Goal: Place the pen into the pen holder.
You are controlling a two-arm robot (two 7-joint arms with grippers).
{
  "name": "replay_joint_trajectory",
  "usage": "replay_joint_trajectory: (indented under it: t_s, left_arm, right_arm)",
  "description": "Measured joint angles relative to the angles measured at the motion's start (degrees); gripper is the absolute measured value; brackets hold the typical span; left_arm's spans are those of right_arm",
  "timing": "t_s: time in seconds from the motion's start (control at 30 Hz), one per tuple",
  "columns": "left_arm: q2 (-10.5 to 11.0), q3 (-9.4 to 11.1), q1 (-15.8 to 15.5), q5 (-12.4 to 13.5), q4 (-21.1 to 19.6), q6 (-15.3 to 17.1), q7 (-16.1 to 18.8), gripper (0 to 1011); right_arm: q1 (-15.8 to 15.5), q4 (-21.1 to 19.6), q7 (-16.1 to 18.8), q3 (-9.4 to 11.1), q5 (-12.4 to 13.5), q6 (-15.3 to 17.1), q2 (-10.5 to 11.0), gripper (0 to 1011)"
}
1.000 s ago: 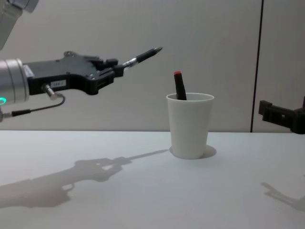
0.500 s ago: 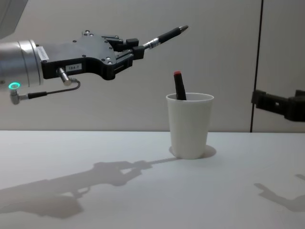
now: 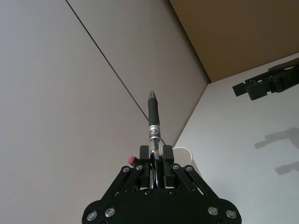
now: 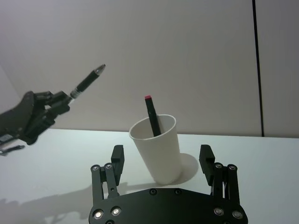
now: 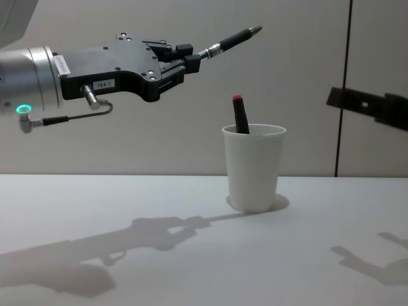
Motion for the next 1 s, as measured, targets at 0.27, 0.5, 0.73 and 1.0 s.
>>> replay_joint_trajectory:
  t_s: [0.27,0.5,0.73,1.0]
  left_arm:
    - [0.0,0.1,-0.1,0.1,0.0,-0.3,-0.2,174]
    - [-0.1,0.2,-0.2,0.1,-0.1,-0.5,-0.3,174]
    - [-0.1,0.2,-0.2,0.1,-0.1,-0.5,-0.3,175]
    - [-0.1,0.2,-0.2,0.1,-0.1,-0.6,-0.4,174]
  right_arm:
    - [0.8,-1.0,1.6,1.6,7.4,4.6,-1.4,1001]
    - [1.3,-1.3,2.6,2.7,12.3,7.1,-2.5,1001]
    - [1.7,-1.0,3.4,2.3,13.0,6.1,-3.1,1001]
    - [2.4,0.0,3.6,0.4,11.6,3.4,-4.1,1001]
